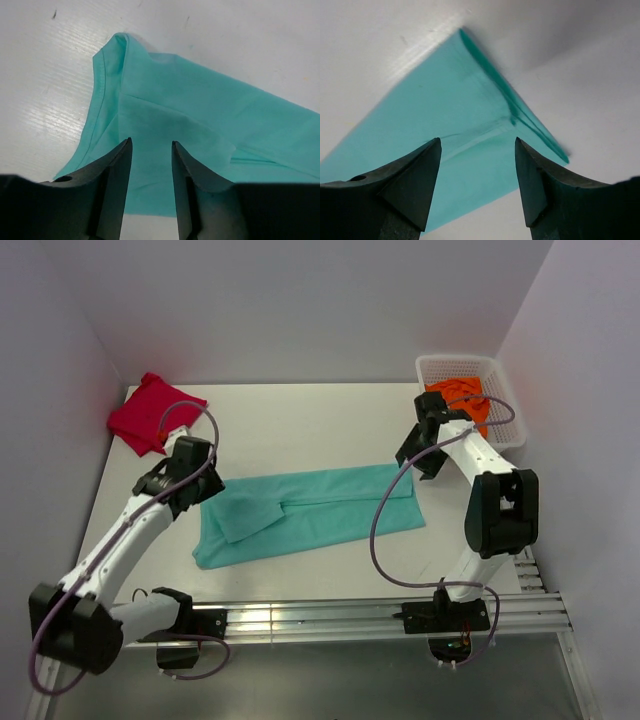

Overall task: Fold and stack the t-shirts
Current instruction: Fold the tshirt

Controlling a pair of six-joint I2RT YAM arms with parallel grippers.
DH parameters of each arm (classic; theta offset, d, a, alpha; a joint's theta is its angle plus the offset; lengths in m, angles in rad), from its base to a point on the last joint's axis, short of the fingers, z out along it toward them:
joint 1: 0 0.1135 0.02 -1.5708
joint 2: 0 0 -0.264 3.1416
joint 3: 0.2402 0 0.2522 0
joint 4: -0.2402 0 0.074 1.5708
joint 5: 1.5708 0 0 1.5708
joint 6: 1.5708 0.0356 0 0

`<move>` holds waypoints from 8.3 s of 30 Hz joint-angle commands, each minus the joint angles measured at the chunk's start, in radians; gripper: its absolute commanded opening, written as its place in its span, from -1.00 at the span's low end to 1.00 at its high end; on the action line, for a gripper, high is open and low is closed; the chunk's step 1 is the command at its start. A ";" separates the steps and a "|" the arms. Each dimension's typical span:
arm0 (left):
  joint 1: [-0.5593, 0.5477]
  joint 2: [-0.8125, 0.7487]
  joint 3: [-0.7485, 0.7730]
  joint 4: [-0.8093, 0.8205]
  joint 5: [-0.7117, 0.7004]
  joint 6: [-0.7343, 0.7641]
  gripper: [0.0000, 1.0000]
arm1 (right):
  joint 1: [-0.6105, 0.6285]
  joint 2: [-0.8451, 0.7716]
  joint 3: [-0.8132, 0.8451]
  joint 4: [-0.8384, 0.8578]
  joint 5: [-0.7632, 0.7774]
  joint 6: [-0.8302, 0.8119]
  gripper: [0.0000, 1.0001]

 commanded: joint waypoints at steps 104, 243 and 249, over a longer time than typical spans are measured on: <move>-0.019 1.581 1.508 -0.163 0.263 0.013 -0.81 | 0.463 -0.332 -0.046 -0.158 0.018 -0.263 0.57; -0.917 0.029 -0.095 -0.296 -0.080 -0.887 -0.99 | 0.495 -0.981 -0.744 0.000 -0.244 0.297 -1.00; -0.912 0.058 0.036 -0.379 -0.118 -0.856 -0.99 | 0.506 -0.860 -0.575 -0.034 -0.237 0.285 -1.00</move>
